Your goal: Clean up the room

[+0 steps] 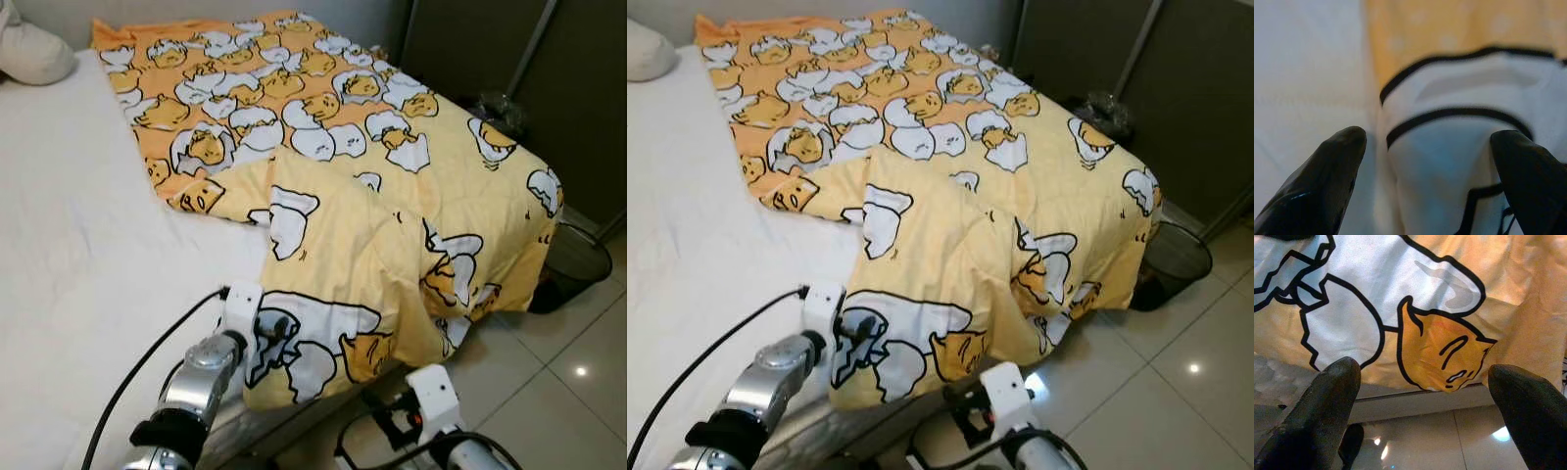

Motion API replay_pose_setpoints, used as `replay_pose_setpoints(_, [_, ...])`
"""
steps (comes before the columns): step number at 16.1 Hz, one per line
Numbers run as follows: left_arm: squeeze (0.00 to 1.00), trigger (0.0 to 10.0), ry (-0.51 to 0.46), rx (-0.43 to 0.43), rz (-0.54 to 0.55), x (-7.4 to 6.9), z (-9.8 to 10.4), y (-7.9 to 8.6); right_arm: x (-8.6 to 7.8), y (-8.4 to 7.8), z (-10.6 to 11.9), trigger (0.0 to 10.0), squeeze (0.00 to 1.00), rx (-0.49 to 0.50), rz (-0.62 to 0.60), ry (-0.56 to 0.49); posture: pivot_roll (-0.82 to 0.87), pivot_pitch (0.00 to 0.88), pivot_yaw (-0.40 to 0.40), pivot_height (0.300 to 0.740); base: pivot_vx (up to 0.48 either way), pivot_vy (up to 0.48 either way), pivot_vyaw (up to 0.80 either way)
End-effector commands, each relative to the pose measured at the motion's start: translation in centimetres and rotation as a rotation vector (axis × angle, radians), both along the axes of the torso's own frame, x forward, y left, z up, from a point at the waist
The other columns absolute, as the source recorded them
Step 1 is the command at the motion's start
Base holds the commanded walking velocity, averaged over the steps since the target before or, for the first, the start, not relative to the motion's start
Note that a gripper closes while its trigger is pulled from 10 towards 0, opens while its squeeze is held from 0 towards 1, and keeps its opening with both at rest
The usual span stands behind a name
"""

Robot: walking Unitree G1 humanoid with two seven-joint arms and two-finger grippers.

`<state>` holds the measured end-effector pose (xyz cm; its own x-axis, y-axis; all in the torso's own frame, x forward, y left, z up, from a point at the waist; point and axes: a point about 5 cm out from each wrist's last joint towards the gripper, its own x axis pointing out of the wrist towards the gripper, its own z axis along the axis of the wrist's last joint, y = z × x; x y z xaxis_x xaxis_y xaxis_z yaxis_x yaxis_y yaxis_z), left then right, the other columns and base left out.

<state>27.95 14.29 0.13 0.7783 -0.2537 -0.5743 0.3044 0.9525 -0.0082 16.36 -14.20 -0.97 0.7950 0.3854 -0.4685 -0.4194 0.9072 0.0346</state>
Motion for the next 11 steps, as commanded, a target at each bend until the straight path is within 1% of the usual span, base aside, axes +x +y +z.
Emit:
replay_pose_setpoints(1, [0.00,10.0,0.009,0.021,0.005,0.2,-0.1,0.0,0.0,0.1,0.3,10.0,0.00,0.005,0.011,-0.013,-0.06,0.071,0.020,0.740,0.000,0.000,0.00])
replay_pose_setpoints(2, [0.00,10.0,0.034,0.017,-0.021,0.0,-0.4,-0.4,-0.1,0.1,0.4,10.0,0.00,-0.004,0.023,-0.017,-0.07,0.072,0.020,0.740,0.000,0.000,0.00])
replay_pose_setpoints(3, [0.00,10.0,0.116,0.013,-0.059,-0.6,-1.2,-0.9,-0.2,0.2,0.3,10.0,0.00,-0.023,0.042,-0.025,-0.07,0.070,0.019,0.740,0.000,0.000,0.00])
replay_pose_setpoints(4, [0.00,10.0,0.134,0.004,-0.050,-0.7,-1.4,-0.9,-0.2,0.2,0.3,10.0,0.00,-0.021,0.041,-0.024,-0.07,0.070,0.019,0.740,0.000,0.000,0.00])
replay_pose_setpoints(6, [0.00,10.0,0.124,0.031,-0.051,-0.7,-1.7,-0.9,-0.2,0.2,0.3,10.0,0.00,-0.014,0.035,-0.020,-0.08,0.063,0.020,0.740,0.000,0.000,0.00])
replay_pose_setpoints(8, [0.00,10.0,0.169,0.115,-0.032,-1.2,-2.8,-0.3,-0.2,0.2,0.2,10.0,0.00,-0.012,0.039,-0.017,-0.08,0.051,0.019,0.740,0.000,0.000,0.00])
replay_pose_setpoints(9, [0.00,10.0,0.188,0.122,-0.005,-1.3,-3.1,-0.4,-0.1,0.3,0.1,10.0,0.00,-0.011,0.046,-0.017,-0.07,0.045,0.021,0.740,0.000,0.000,0.00])
replay_pose_setpoints(10, [0.00,10.0,0.183,0.106,0.014,-1.1,-3.1,-0.6,-0.1,0.4,0.1,10.0,0.00,-0.012,0.050,-0.018,-0.07,0.045,0.021,0.740,0.000,0.000,0.00])
replay_pose_setpoints(11, [0.00,1.6,0.147,0.089,0.010,-0.5,-2.6,-1.1,0.1,0.4,0.2,10.0,0.00,-0.012,0.050,-0.023,-0.08,0.038,0.022,0.740,0.000,0.000,0.00])
